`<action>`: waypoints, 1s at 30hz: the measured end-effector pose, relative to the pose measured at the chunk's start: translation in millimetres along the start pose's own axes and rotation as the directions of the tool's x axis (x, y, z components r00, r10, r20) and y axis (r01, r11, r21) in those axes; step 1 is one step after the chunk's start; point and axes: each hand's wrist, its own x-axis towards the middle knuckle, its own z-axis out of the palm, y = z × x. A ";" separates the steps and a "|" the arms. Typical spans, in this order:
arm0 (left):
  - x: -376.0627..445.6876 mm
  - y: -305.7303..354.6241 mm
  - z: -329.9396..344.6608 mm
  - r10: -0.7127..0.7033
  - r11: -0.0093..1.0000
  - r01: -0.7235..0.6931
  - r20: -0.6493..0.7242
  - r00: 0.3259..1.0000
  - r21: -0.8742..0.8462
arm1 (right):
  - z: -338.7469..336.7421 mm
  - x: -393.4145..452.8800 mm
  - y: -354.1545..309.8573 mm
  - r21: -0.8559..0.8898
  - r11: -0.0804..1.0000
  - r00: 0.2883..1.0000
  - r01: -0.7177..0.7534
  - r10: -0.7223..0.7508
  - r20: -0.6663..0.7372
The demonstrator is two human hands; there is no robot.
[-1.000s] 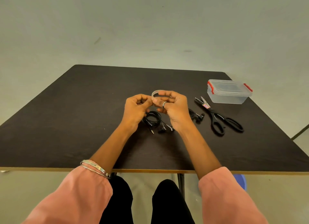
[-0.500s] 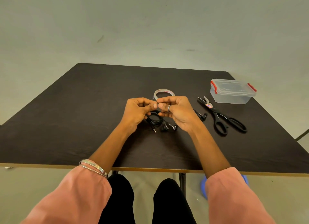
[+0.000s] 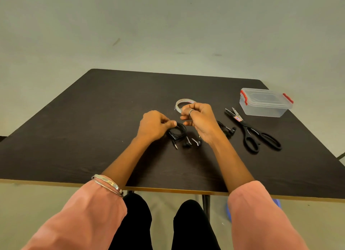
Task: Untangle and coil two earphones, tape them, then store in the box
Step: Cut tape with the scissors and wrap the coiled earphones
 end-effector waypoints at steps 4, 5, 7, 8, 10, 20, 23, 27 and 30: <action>0.6 3.9 11.4 0.040 0.989 -0.029 -0.070 0.997 0.145 | 6.7 1.0 7.2 -0.046 0.999 1.000 0.017 -0.017 -0.010; -0.5 3.9 13.1 0.041 0.993 -0.029 -0.101 0.994 0.118 | 7.3 0.8 10.2 -0.073 0.997 0.999 0.031 -0.032 -0.008; -1.3 2.2 15.9 0.048 0.998 -0.044 -0.115 0.992 0.043 | 7.8 0.1 17.0 -0.150 0.985 0.996 0.090 -0.093 -0.013; -1.1 0.9 16.5 0.059 0.998 -0.058 -0.115 0.992 0.009 | 7.7 -0.9 19.1 -0.179 0.976 0.991 0.124 -0.130 -0.022; -0.4 -1.0 14.9 0.092 0.994 -0.098 -0.101 0.991 -0.050 | 7.8 -2.7 20.8 -0.224 0.955 0.977 0.193 -0.208 -0.046; -4.4 -5.0 1.4 0.038 0.781 -0.016 0.022 0.999 -0.625 | 13.3 -2.7 30.5 -0.546 0.669 0.804 0.505 -0.595 0.014; -5.4 -4.2 -1.3 0.024 0.736 0.018 0.053 0.998 -0.677 | 16.3 -3.1 32.4 -0.603 0.584 0.772 0.543 -0.630 0.085; -4.6 -5.1 -3.3 -0.008 0.709 0.062 0.080 0.997 -0.703 | 17.0 -4.1 33.2 -0.653 0.492 0.741 0.576 -0.651 0.164; -4.3 -5.3 -3.7 -0.033 0.689 0.082 0.082 0.996 -0.720 | 16.3 -5.7 33.1 -0.665 0.442 0.720 0.601 -0.661 0.211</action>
